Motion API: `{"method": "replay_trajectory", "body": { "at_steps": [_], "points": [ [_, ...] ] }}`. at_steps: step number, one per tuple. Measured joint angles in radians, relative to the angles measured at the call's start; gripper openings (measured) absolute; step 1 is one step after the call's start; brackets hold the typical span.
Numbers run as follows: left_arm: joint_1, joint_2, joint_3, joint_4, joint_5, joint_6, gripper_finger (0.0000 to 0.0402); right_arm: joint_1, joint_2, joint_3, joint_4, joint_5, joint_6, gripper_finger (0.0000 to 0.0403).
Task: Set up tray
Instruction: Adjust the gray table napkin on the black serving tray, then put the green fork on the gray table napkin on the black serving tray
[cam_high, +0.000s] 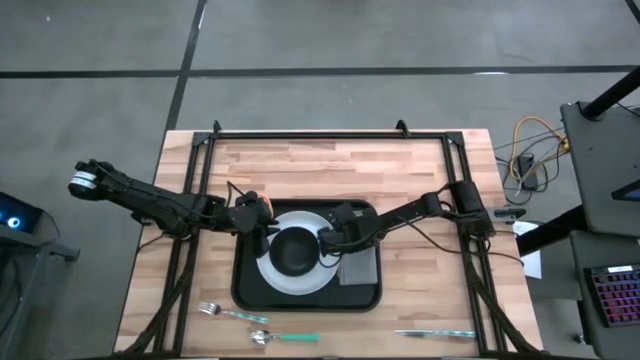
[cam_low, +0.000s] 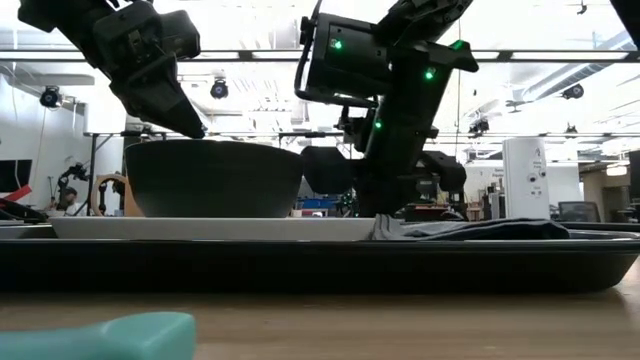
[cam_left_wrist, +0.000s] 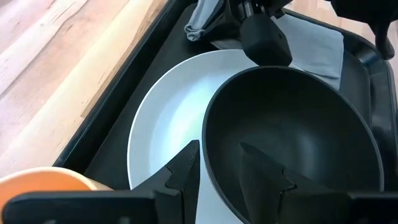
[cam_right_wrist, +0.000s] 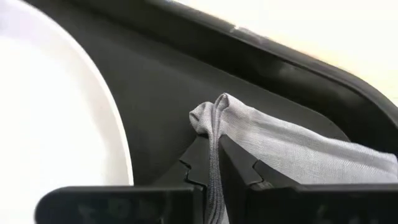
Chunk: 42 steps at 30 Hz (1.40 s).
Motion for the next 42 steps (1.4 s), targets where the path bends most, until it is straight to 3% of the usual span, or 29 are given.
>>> {"method": "replay_trajectory", "body": {
  "at_steps": [5, 20, 28, 33, 37, 42],
  "points": [
    [0.0, 0.0, 0.0, 0.0, 0.0, 0.0, 0.0087, 0.0, -0.005, 0.0, 0.001, -0.081, -0.047, 0.0042],
    [0.0, 0.0, 0.0, -0.001, 0.005, 0.0, 0.0087, 0.0, -0.073, 0.001, -0.013, -0.072, -0.16, 0.0139],
    [-0.003, 0.0, 0.0, -0.055, 0.008, 0.003, 0.0087, 0.04, -0.178, -0.006, -0.422, 0.009, -0.025, 0.016],
    [-0.083, 0.0, 0.0, -0.113, 0.042, -0.019, 0.0087, 0.154, -0.236, -0.051, -0.519, 0.007, -0.025, 0.0184],
    [-0.239, 0.0, 0.01, -0.121, -0.103, -0.043, 0.0087, 0.245, -0.271, -0.092, -0.543, 0.007, 0.0, 0.0205],
    [-0.455, 0.011, 0.093, -0.15, -0.361, -0.227, 0.0087, 0.324, -0.304, -0.143, -0.549, 0.006, 0.05, 0.0227]
  ]
}}
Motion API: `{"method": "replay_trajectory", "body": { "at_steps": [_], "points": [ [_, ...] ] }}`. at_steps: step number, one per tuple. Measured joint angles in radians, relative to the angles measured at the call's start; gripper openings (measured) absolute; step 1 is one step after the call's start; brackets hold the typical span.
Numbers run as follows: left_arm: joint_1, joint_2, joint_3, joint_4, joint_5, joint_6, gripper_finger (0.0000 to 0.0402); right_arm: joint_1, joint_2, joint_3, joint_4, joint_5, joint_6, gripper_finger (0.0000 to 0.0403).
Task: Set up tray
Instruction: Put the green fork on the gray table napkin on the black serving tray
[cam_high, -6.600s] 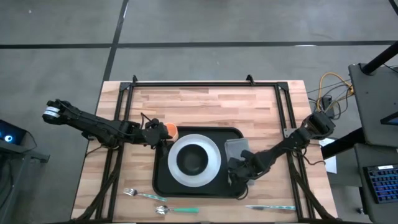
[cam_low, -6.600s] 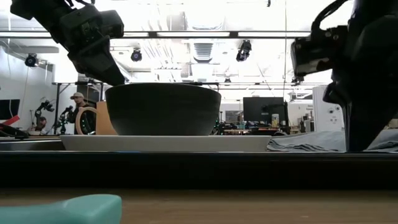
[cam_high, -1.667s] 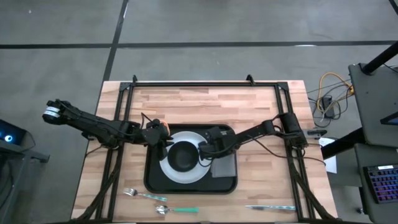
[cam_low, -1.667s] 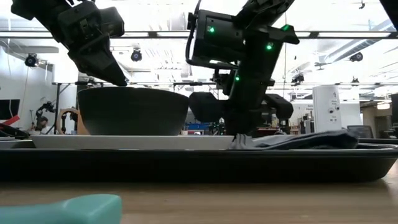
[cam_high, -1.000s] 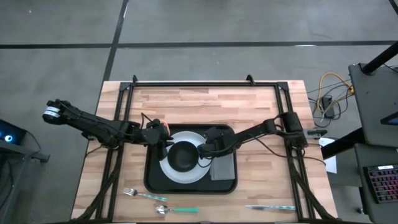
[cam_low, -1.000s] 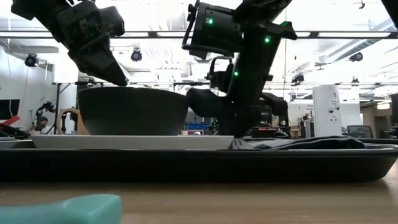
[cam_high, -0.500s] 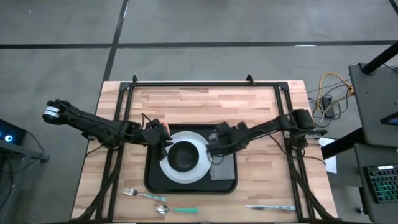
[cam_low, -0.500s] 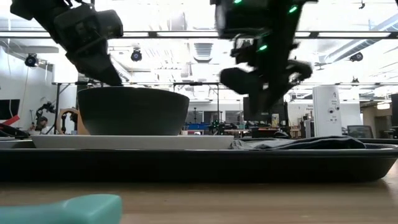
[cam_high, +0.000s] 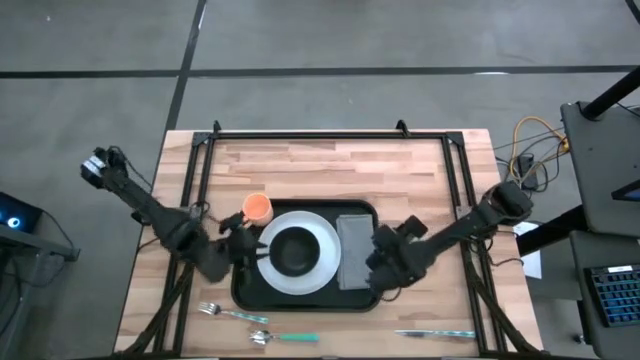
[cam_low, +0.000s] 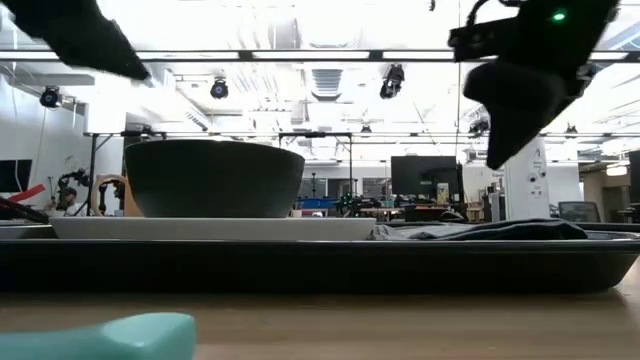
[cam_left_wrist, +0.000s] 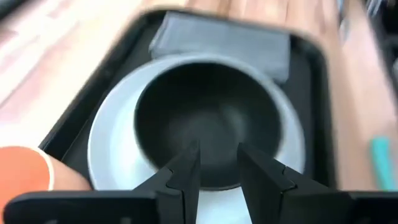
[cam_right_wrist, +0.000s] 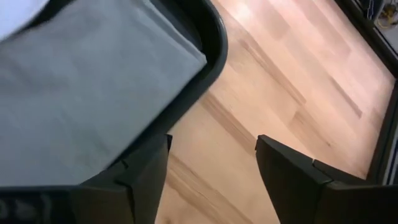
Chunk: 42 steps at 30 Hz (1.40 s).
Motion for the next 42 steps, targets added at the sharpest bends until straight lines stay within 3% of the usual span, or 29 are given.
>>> {"method": "replay_trajectory", "body": {
  "at_steps": [5, 10, 12, 16, 19, 23, 27, 33, 42],
  "points": [
    [-0.163, 0.104, 0.129, -0.103, -0.24, -0.229, 0.0072, 0.045, -0.009, -0.034, -0.019, -0.001, 0.007, 0.0247],
    [-0.21, 0.287, 0.351, -0.346, -0.26, -0.438, 0.0038, 0.063, -0.011, -0.061, -0.022, -0.005, -0.006, 0.0261],
    [-0.224, 0.368, 0.456, -0.447, -0.183, -0.396, 0.0027, 0.073, -0.011, -0.071, -0.023, -0.009, -0.023, 0.0266],
    [-0.237, 0.512, 0.652, -0.666, 0.075, -0.283, 0.0021, 0.106, -0.011, -0.084, -0.022, -0.014, -0.07, 0.0275],
    [-0.249, 0.598, 0.761, -0.791, 0.17, -0.281, 0.0021, 0.14, -0.011, -0.087, -0.02, -0.014, -0.095, 0.0279],
    [-0.283, 0.676, 0.85, -0.809, 0.276, -0.24, 0.0039, 0.193, -0.011, -0.092, -0.019, -0.015, -0.103, 0.0279],
    [-0.314, 0.739, 0.877, -0.809, 0.403, -0.237, 0.0071, 0.24, -0.01, -0.099, -0.019, -0.013, -0.124, 0.0279],
    [-0.343, 0.772, 0.856, -0.807, 0.456, -0.262, 0.0111, 0.307, -0.01, -0.085, -0.014, -0.002, -0.16, 0.0271],
    [-0.346, 0.773, 0.765, -0.791, 0.614, -0.206, 0.0119, 0.357, -0.01, -0.08, -0.013, -0.008, -0.125, 0.0265]
  ]
}}
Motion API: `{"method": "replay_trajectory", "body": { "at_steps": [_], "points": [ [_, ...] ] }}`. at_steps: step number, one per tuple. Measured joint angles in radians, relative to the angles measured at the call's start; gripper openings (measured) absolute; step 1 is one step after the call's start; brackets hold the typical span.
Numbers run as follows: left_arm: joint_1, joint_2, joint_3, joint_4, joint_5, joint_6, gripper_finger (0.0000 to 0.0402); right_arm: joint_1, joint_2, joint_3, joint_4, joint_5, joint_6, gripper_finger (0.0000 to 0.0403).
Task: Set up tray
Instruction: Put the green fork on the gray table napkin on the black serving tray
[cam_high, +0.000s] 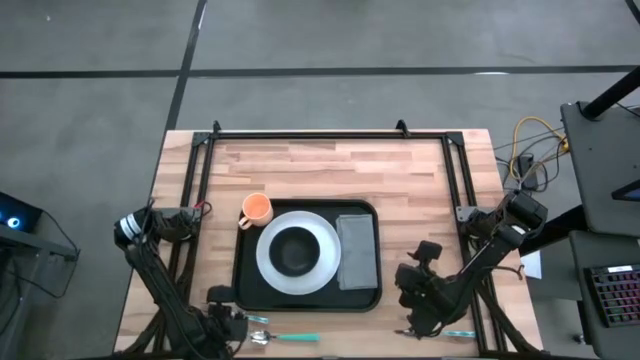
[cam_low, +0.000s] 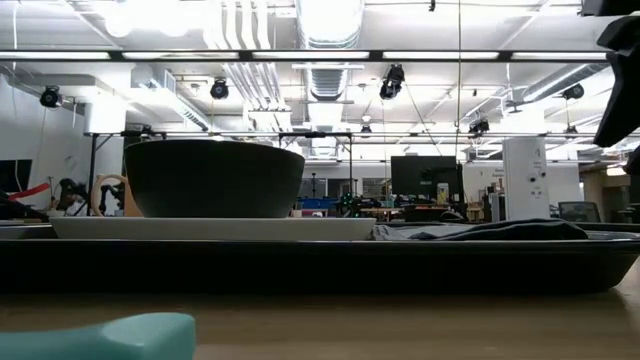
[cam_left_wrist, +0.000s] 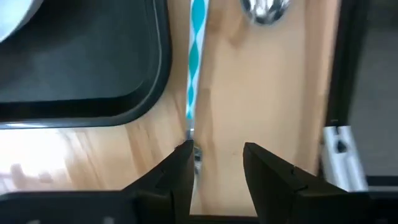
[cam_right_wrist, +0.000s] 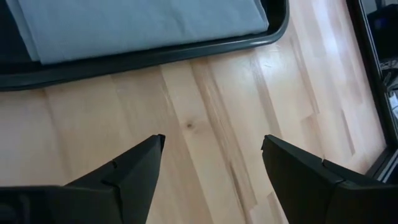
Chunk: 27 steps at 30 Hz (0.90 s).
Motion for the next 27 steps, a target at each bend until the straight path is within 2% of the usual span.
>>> {"method": "replay_trajectory", "body": {
  "at_steps": [6, 14, 20, 27],
  "points": [
    [0.005, -0.001, -0.093, 0.104, 0.007, 0.077, 0.0119, 0.003, 0.0, 0.0, 0.005, -0.001, 0.024, 0.0261],
    [0.02, -0.002, -0.18, 0.28, -0.001, 0.082, 0.0119, 0.003, 0.0, 0.001, 0.006, -0.027, 0.022, 0.026],
    [0.047, -0.002, -0.243, 0.315, -0.003, 0.019, 0.0119, 0.003, 0.0, 0.007, 0.007, -0.027, 0.018, 0.026],
    [0.055, -0.002, -0.25, 0.348, -0.009, 0.014, 0.0119, 0.003, 0.0, 0.007, 0.006, -0.03, -0.001, 0.0257]
  ]
}}
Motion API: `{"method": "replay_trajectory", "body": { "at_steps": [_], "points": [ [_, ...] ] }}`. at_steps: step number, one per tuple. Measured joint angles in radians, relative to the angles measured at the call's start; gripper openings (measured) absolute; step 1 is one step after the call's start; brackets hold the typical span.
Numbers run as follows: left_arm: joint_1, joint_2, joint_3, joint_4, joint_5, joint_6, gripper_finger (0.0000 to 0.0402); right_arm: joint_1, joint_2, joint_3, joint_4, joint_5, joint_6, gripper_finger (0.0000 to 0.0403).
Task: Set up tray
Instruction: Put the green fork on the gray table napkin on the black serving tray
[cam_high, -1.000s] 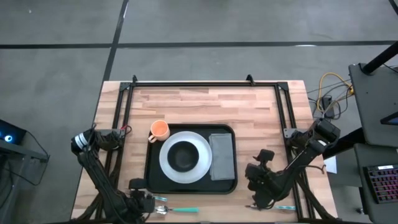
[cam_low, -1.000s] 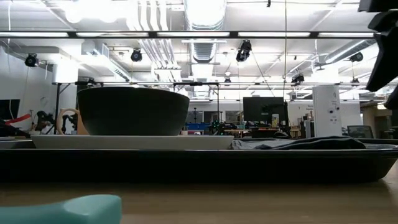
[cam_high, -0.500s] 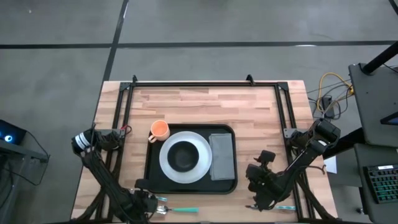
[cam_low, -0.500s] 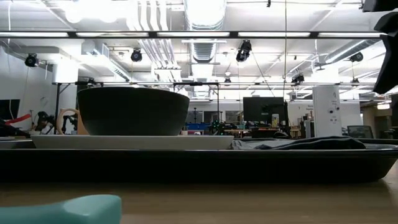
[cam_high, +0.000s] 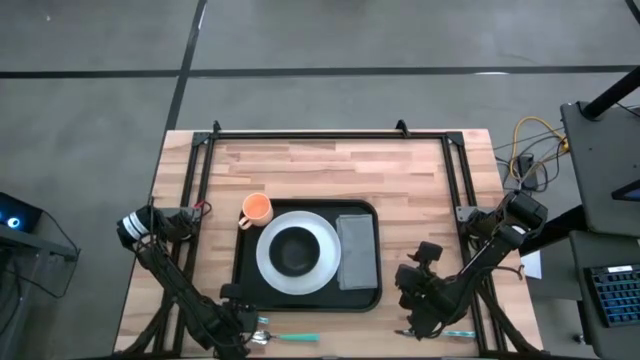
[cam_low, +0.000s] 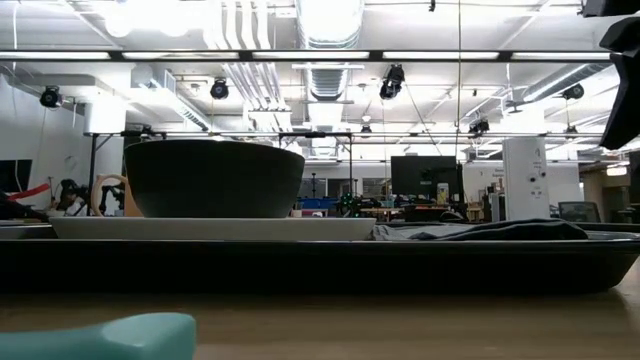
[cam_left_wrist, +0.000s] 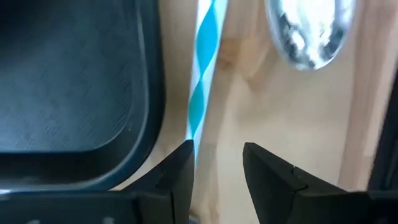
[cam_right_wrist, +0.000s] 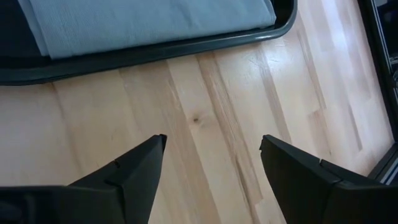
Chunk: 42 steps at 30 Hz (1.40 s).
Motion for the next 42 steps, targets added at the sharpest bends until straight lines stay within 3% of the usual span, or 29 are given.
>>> {"method": "replay_trajectory", "body": {
  "at_steps": [8, 42],
  "points": [
    [0.009, 0.0, 0.0, 0.075, -0.072, 0.007, 0.0119, 0.0, 0.0, 0.0, -0.001, 0.0, 0.0, 0.0256],
    [0.053, 0.053, -0.033, 0.208, -0.146, 0.053, 0.0118, 0.016, 0.001, 0.0, 0.019, 0.001, 0.0, 0.0249]
  ]
}}
